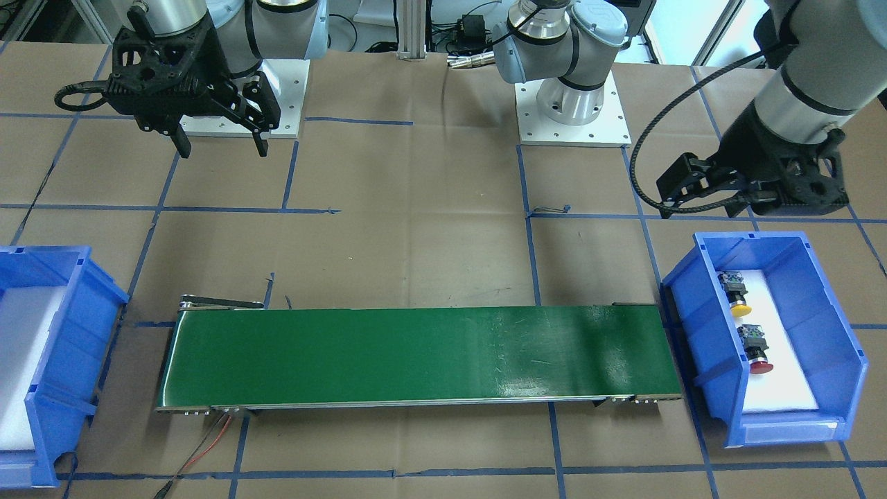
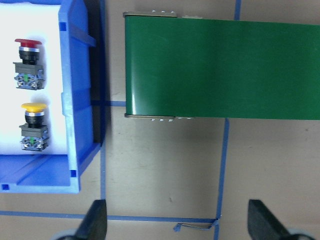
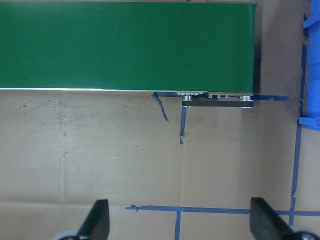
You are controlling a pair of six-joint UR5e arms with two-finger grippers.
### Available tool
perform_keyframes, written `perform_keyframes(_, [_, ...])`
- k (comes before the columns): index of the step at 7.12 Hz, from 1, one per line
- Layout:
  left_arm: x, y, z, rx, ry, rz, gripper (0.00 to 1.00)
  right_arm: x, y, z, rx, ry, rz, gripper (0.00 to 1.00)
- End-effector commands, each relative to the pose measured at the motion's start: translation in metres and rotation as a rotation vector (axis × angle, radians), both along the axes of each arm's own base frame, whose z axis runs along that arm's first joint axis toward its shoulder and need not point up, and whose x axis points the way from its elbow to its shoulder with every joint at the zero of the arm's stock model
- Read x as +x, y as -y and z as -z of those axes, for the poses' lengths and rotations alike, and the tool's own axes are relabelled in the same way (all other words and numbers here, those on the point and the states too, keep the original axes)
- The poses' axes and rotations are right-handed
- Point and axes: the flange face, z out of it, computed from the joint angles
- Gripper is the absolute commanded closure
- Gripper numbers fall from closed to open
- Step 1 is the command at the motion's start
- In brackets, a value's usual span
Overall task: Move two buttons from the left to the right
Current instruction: 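Move the left gripper over the bin and grasp the yellow button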
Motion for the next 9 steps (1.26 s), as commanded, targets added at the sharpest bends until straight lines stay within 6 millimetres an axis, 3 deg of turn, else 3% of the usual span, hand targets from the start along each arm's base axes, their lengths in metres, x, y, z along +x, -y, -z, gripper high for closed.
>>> perform_keyframes(1, [0.086, 0.002, 0.018, 0.001, -0.011, 0.021, 0.00, -0.001, 0.000, 0.001, 0.001, 0.000, 0.001, 0.00])
perform_keyframes(2, [0.116, 0.004, 0.029, -0.014, -0.012, 0.030, 0.00, 0.000, -0.001, 0.000, 0.000, 0.000, 0.000, 0.00])
perform_keyframes(4, [0.134, 0.019, 0.050, -0.035, -0.001, 0.077, 0.00, 0.000, 0.000, 0.000, 0.001, 0.000, 0.000, 0.00])
perform_keyframes(9, [0.134, 0.013, 0.128, -0.061, 0.014, 0.106, 0.01, 0.000, 0.004, -0.006, -0.016, 0.001, -0.007, 0.00])
